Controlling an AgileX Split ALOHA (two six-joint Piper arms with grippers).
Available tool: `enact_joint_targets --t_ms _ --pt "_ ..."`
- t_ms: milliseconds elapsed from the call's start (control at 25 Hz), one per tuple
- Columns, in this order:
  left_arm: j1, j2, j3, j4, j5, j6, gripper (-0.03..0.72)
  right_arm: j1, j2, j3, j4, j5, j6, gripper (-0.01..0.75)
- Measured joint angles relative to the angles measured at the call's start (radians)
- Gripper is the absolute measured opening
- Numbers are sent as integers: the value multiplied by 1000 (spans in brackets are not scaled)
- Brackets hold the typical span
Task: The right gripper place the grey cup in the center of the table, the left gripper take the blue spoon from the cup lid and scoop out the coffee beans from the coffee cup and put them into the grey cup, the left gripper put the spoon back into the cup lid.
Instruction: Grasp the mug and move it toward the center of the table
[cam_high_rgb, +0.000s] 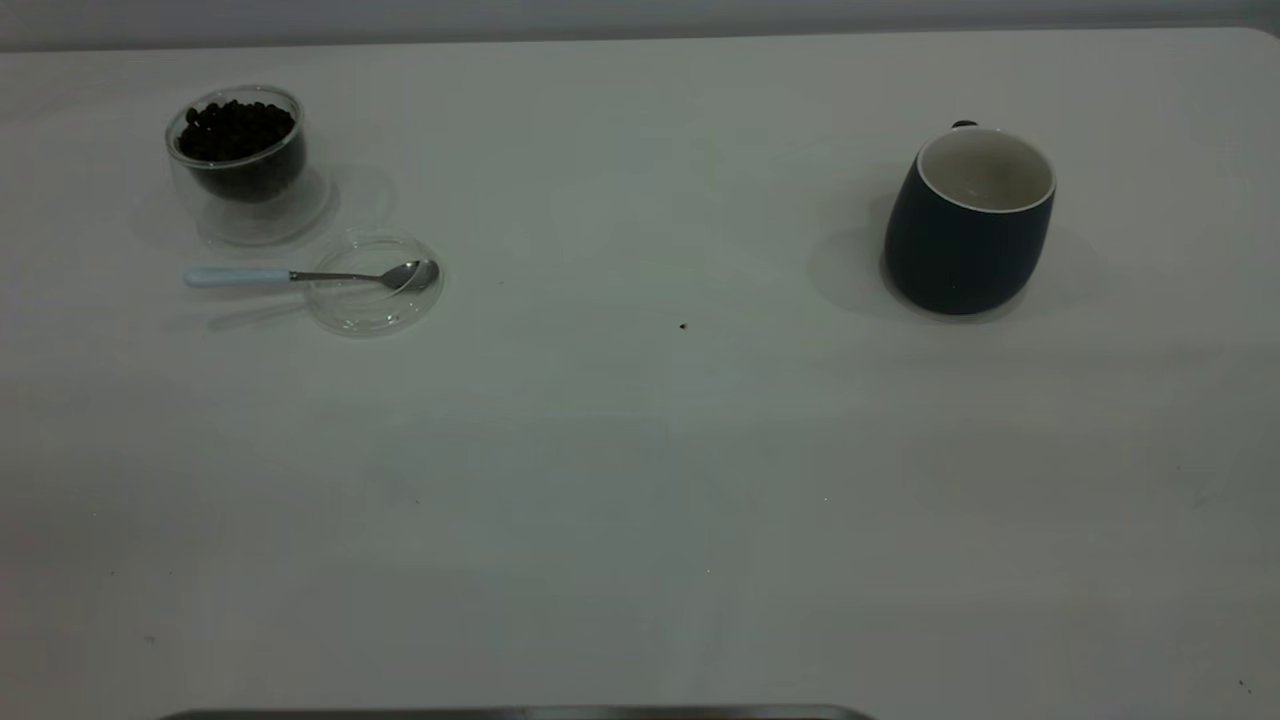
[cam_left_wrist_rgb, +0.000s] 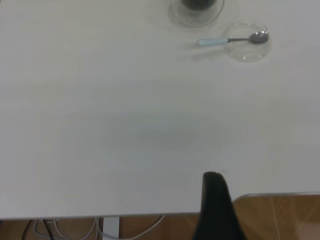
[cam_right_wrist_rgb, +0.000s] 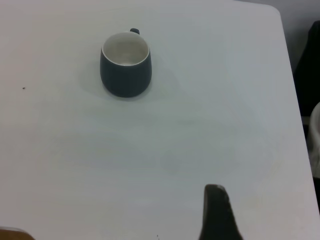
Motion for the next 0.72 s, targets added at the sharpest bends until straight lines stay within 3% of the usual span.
enact_joint_targets --t_ms 520,720 --pt "0 0 0 0 0 -1 586 0 8 -6 21 -16 68 459" --pt "0 0 0 0 0 -4 586 0 243 -60 21 -116 71 459"
